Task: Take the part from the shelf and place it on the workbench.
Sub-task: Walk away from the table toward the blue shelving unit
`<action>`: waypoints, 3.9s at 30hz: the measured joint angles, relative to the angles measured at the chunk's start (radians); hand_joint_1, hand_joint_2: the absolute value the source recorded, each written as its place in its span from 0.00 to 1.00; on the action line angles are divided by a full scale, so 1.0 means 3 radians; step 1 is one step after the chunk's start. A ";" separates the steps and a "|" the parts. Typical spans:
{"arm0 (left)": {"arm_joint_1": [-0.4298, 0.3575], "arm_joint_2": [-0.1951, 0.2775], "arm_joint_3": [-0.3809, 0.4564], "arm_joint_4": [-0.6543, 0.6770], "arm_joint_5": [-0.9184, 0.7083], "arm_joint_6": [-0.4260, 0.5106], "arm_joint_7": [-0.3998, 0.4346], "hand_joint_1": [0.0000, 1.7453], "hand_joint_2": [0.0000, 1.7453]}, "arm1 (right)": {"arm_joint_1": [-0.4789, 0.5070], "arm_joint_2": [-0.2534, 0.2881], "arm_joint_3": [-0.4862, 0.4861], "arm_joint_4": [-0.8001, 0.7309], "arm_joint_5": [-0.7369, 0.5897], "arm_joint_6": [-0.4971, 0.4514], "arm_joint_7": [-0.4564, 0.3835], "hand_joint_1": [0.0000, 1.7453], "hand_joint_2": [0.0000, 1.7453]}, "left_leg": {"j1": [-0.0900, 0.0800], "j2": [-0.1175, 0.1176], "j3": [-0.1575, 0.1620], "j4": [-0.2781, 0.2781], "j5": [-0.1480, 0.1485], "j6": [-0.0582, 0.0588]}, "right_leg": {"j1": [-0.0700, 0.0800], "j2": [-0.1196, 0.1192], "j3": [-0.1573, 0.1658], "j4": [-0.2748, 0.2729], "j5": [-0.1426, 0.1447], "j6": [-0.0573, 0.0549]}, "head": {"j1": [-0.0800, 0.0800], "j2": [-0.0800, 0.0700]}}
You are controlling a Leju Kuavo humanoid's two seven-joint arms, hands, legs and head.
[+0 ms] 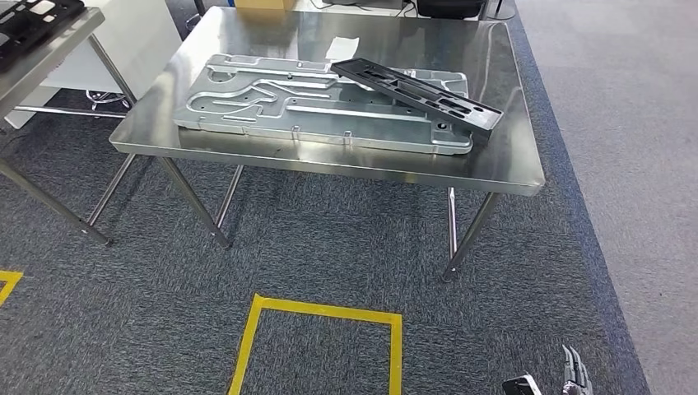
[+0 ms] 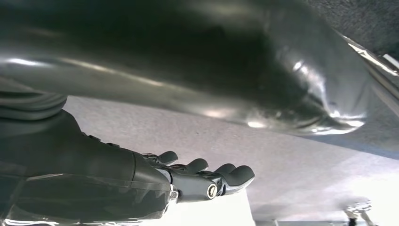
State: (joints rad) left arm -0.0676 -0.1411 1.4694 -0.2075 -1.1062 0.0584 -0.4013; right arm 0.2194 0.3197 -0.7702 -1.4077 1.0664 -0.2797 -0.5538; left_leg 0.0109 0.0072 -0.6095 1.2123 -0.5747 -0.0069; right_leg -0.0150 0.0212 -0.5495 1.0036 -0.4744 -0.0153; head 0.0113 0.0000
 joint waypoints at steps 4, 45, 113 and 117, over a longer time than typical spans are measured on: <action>0.0000 0.0007 -0.0003 0.0000 -0.0042 -0.0026 -0.0011 0.00 0.00 | 0.0024 0.0023 -0.0016 0.0038 -0.0043 0.0052 -0.0033 0.00 0.00 | -0.0004 -0.0089 0.0290 -0.0661 0.0247 0.0037 | 0.0005 0.0065 -0.0015 0.0031 -0.0006 0.0060 | -0.0004 0.0000; -0.0021 -0.0058 -0.0082 0.0000 -0.0196 0.0127 0.0160 0.00 0.00 | -0.0358 -0.0057 -0.0264 0.1395 0.0290 -0.0314 0.0056 0.00 0.00 | -0.0008 0.0057 0.0280 -0.0731 0.0315 0.0173 | 0.0000 -0.0047 -0.0446 0.0914 -0.0390 0.0193 | 0.0025 0.0000; 0.0049 -0.0034 -0.0153 0.0000 -0.0361 0.0208 0.0428 0.00 0.00 | -0.0800 -0.0631 -0.0830 0.3955 0.0521 -0.0481 0.2307 0.00 0.00 | -0.0021 0.0114 0.0328 -0.0709 0.0272 0.0056 | 0.0005 -0.0125 -0.0005 0.0020 -0.0015 0.0108 | 0.0026 0.0000; 0.0040 -0.0034 -0.0154 0.0000 -0.0365 0.0197 0.0411 0.00 0.00 | -0.0802 -0.0636 -0.0831 0.3954 0.0520 -0.0472 0.2330 0.00 0.00 | 0.0004 0.0053 0.0200 -0.0385 0.0041 -0.0008 | -0.0013 -0.0089 -0.0006 -0.0007 0.0014 0.0025 | 0.0003 0.0000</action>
State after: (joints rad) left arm -0.0555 -0.1513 1.4233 -0.2075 -1.2158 0.1175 -0.2779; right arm -0.0212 0.1290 -1.0196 -0.2214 1.2223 -0.4214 0.1451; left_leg 0.0121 0.0232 -0.5495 1.0968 -0.5626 -0.0095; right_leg -0.0188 -0.0055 -0.5513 1.0013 -0.4702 -0.0080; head 0.0122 0.0000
